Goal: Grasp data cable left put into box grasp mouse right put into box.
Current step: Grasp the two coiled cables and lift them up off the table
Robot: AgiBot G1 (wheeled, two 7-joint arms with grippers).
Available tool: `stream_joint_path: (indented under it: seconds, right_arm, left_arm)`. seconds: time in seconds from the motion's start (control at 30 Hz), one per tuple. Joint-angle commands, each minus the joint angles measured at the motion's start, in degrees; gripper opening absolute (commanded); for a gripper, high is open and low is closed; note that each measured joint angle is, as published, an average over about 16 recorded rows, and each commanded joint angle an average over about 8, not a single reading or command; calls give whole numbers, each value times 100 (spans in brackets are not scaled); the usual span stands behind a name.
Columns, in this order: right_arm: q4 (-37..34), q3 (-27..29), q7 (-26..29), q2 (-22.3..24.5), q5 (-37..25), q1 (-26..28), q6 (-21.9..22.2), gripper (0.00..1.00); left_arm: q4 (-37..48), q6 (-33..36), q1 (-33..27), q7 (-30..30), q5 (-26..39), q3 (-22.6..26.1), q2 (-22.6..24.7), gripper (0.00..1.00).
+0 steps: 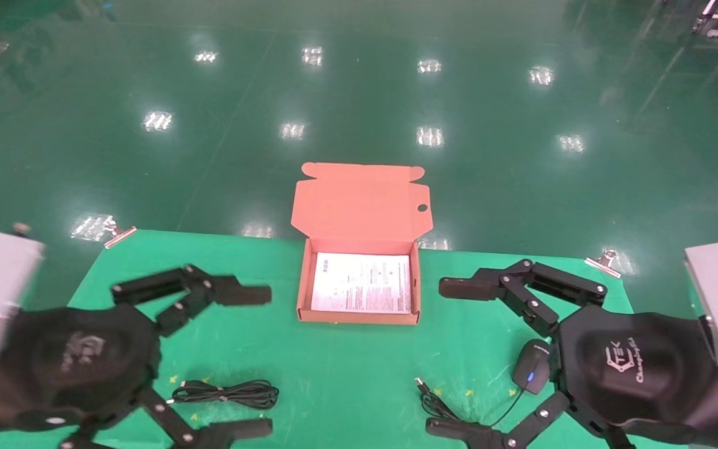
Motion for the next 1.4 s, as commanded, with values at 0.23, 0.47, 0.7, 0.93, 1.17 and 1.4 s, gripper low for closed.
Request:
stream_joint_path:
  seconds: [0.23,0.47,0.7,0.93,1.17,1.4]
  right_arm:
    - [215,-224,-510,94,-1038,424,-53,100]
    - [318,-787,-1548,-62,-2676,1110,-257,100]
    - [332,-1403,-2247,-326,-4016,1378,-137,100]
    - [322,-1815,-2447,-617,-5196,1190,444,100]
    - [289,-2023,-2180,-858,-6047,859,1087,100]
    - [195,-2090,-1494,-1061,-6548,607,1470,100]
  left_arm:
    - [30,246,-637,-363,1068,619,106,100]
    - [76,351,-1365,-565,2406,1547,441,100]
    - [325,231,-1920,-458,3906,2479,916,100]
    - [616,-243,-1985,-407,5230,3015,1353,100]
    - [785,-797,-1855,-548,6205,3338,1694,100]
    - [1180,-1226,-1783,-594,6567,3420,1976,100]
